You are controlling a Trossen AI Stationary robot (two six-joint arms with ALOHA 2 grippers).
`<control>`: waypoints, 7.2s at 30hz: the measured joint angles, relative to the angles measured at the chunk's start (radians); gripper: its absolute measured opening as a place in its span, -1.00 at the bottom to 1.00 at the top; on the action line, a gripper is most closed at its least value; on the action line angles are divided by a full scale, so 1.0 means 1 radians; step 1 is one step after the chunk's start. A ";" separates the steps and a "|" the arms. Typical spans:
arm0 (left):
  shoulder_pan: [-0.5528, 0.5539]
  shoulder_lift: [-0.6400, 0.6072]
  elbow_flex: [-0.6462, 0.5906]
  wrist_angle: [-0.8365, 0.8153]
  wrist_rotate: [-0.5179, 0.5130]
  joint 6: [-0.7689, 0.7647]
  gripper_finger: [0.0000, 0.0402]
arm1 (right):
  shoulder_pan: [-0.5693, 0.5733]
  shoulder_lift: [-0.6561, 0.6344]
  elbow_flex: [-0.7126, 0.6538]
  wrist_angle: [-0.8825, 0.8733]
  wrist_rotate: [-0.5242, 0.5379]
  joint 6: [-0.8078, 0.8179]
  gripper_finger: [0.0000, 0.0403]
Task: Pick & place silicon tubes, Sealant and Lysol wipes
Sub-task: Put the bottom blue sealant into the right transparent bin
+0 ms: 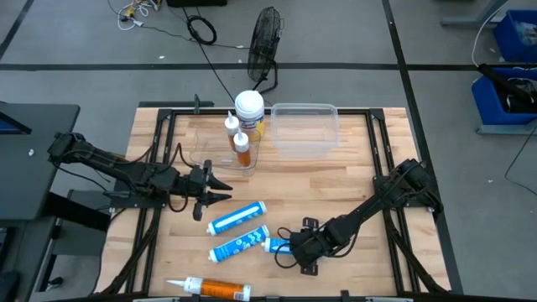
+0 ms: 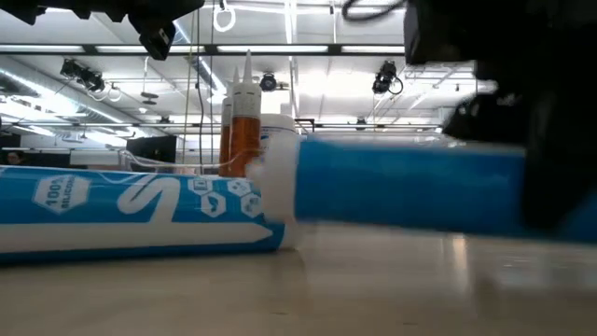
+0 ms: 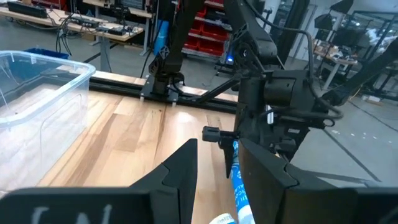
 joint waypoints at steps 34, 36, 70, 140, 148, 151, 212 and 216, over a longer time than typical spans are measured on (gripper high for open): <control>0.059 0.151 0.028 0.426 0.013 0.307 0.46 | -0.085 -0.370 0.004 0.299 0.610 -0.477 0.02; 0.066 0.171 0.061 0.429 0.011 0.291 0.46 | -0.104 -0.367 0.004 0.313 0.602 -0.478 0.02; 0.085 0.435 0.359 0.409 0.124 0.256 0.46 | -0.182 -0.365 -0.053 0.768 0.538 -0.690 0.02; 0.185 0.528 0.373 0.175 0.202 0.153 0.07 | -0.329 -0.612 -0.036 0.353 0.132 -0.488 0.61; 0.185 0.558 0.373 0.205 0.202 0.151 0.07 | -0.339 -0.592 -0.013 0.364 0.112 -0.522 0.73; 0.188 0.557 0.373 0.214 0.203 0.150 0.07 | -0.353 -0.578 -0.013 0.367 0.089 -0.518 0.76; 0.193 0.578 0.375 0.212 0.104 0.174 0.54 | -0.425 -0.622 -0.015 0.412 0.159 -0.583 0.04; 0.193 0.578 0.376 0.192 0.072 0.169 0.55 | -0.425 -0.680 -0.015 0.381 0.239 -0.593 0.04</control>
